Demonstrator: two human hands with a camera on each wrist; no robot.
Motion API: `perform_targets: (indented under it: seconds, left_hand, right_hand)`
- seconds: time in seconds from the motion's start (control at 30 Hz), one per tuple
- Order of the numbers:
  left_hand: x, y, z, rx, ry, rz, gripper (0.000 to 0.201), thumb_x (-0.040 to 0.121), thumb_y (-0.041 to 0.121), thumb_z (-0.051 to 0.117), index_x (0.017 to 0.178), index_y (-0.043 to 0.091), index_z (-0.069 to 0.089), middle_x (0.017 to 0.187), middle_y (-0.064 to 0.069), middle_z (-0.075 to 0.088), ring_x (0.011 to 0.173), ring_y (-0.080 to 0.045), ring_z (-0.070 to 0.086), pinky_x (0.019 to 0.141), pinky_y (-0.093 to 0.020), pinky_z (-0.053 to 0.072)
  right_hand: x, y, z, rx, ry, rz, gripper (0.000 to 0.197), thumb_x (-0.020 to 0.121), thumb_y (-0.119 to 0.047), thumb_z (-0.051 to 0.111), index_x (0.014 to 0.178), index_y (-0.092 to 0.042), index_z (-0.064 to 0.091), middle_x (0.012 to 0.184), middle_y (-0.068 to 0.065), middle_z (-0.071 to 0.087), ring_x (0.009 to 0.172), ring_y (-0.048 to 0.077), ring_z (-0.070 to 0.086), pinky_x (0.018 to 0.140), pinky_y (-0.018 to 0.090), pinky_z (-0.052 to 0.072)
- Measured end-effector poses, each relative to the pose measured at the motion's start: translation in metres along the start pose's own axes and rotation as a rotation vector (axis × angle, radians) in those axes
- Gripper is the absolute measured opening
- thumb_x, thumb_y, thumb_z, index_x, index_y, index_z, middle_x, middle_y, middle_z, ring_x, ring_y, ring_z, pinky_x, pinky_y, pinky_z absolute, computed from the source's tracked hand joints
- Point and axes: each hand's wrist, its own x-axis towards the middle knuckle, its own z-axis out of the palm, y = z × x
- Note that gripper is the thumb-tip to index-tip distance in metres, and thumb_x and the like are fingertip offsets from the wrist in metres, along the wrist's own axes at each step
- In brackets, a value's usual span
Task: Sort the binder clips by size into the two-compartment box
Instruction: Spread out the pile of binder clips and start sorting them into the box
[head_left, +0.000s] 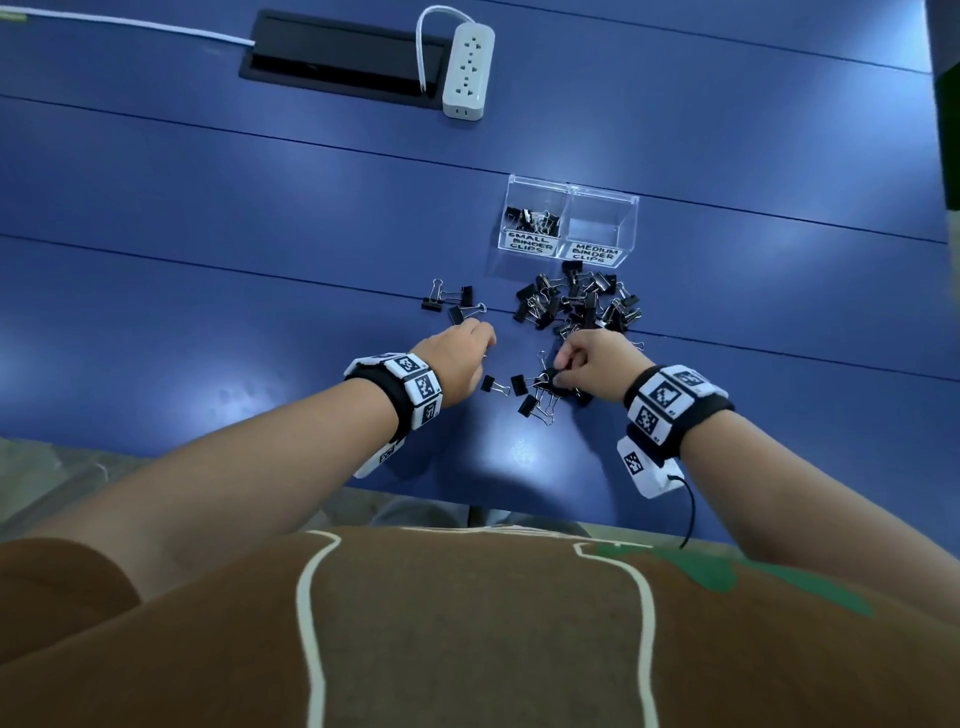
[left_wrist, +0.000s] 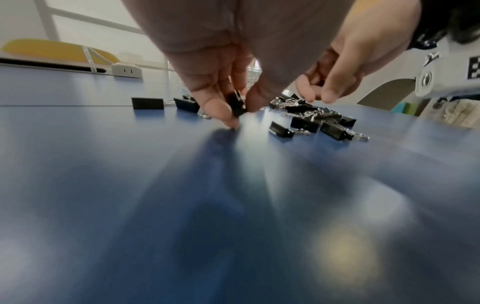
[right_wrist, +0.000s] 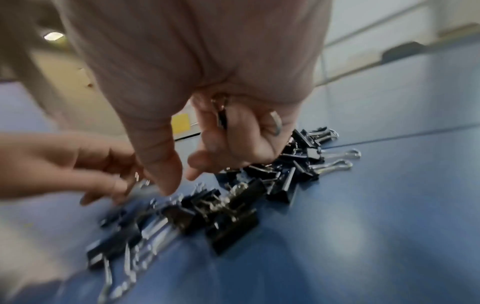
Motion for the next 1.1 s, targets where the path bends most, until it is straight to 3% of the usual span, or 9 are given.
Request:
perform_targets:
  seconds: [0.13, 0.3, 0.4, 0.57, 0.63, 0.73, 0.8, 0.93, 1.1]
  left_hand:
    - [-0.004, 0.009, -0.002, -0.028, 0.019, -0.02, 0.016, 0.092, 0.007, 0.037, 0.103, 0.008, 0.05, 0.111, -0.012, 0.048, 0.072, -0.032, 0.051, 0.076, -0.045, 0.049]
    - [-0.006, 0.014, -0.003, 0.006, -0.03, -0.026, 0.01, 0.09, 0.017, 0.041, 0.097, 0.013, 0.048, 0.105, -0.009, 0.054, 0.091, -0.03, 0.053, 0.081, -0.039, 0.045]
    - [-0.008, 0.011, 0.001, 0.092, -0.054, 0.023, 0.025, 0.089, 0.031, 0.052, 0.104, 0.012, 0.048, 0.106, -0.007, 0.054, 0.095, -0.029, 0.054, 0.079, -0.039, 0.045]
    - [-0.007, 0.006, 0.001, 0.108, -0.082, 0.017, 0.023, 0.092, 0.03, 0.051, 0.106, 0.012, 0.047, 0.111, -0.008, 0.054, 0.098, -0.029, 0.055, 0.082, -0.041, 0.047]
    - [-0.007, 0.006, -0.001, 0.078, -0.077, 0.022, 0.021, 0.091, 0.029, 0.053, 0.102, 0.012, 0.047, 0.107, -0.009, 0.054, 0.09, -0.029, 0.054, 0.079, -0.04, 0.047]
    - [-0.007, 0.004, -0.003, 0.041, -0.061, 0.019, 0.019, 0.09, 0.025, 0.055, 0.098, 0.011, 0.046, 0.103, -0.01, 0.051, 0.074, -0.026, 0.047, 0.072, -0.039, 0.046]
    - [-0.008, 0.003, -0.003, 0.018, -0.035, 0.022, 0.015, 0.09, 0.022, 0.055, 0.094, 0.011, 0.045, 0.102, -0.01, 0.049, 0.069, -0.027, 0.044, 0.069, -0.038, 0.044]
    - [-0.006, 0.001, -0.004, -0.068, -0.037, 0.025, 0.013, 0.089, 0.01, 0.048, 0.084, 0.016, 0.038, 0.098, -0.012, 0.052, 0.074, -0.03, 0.046, 0.074, -0.042, 0.046]
    - [0.0, -0.003, -0.009, -0.21, 0.003, -0.088, 0.019, 0.09, 0.01, 0.045, 0.109, 0.009, 0.046, 0.098, 0.0, 0.047, 0.082, -0.027, 0.049, 0.078, -0.034, 0.042]
  right_hand:
    - [0.003, 0.001, 0.014, -0.193, -0.027, -0.043, 0.011, 0.082, -0.019, 0.066, 0.088, -0.019, 0.057, 0.069, -0.01, 0.052, 0.071, 0.016, 0.056, 0.067, 0.027, 0.046]
    - [0.014, -0.008, 0.019, -0.165, 0.112, -0.091, 0.008, 0.086, -0.025, 0.06, 0.088, -0.022, 0.053, 0.076, -0.005, 0.06, 0.075, 0.021, 0.06, 0.071, 0.033, 0.052]
    - [0.017, -0.006, 0.013, -0.096, 0.182, -0.093, 0.009, 0.085, -0.022, 0.062, 0.091, -0.019, 0.057, 0.067, -0.012, 0.051, 0.071, 0.02, 0.056, 0.069, 0.029, 0.049]
    - [0.012, -0.004, 0.009, -0.224, 0.098, -0.126, 0.013, 0.085, -0.02, 0.061, 0.098, -0.02, 0.059, 0.066, -0.015, 0.046, 0.076, 0.021, 0.056, 0.071, 0.029, 0.049]
    - [0.012, -0.005, 0.013, -0.269, 0.061, -0.127, 0.019, 0.084, -0.023, 0.062, 0.103, -0.021, 0.057, 0.074, -0.013, 0.052, 0.085, 0.024, 0.06, 0.075, 0.032, 0.051]
    - [0.015, -0.007, 0.019, -0.349, 0.03, -0.127, 0.027, 0.084, -0.024, 0.061, 0.111, -0.022, 0.055, 0.102, 0.0, 0.062, 0.098, 0.026, 0.059, 0.079, 0.034, 0.05]
    - [0.016, -0.008, 0.019, -0.374, 0.021, -0.125, 0.026, 0.084, -0.024, 0.061, 0.109, -0.02, 0.054, 0.101, 0.002, 0.061, 0.095, 0.026, 0.059, 0.073, 0.032, 0.047]
    - [0.017, -0.011, 0.007, -0.27, -0.004, -0.128, 0.018, 0.081, -0.026, 0.061, 0.089, -0.015, 0.05, 0.076, 0.0, 0.056, 0.071, 0.024, 0.056, 0.064, 0.034, 0.049]
    - [0.035, -0.03, -0.036, -0.044, 0.178, -0.139, 0.014, 0.085, -0.023, 0.059, 0.079, -0.014, 0.05, 0.074, 0.001, 0.057, 0.059, 0.014, 0.049, 0.054, 0.023, 0.047]
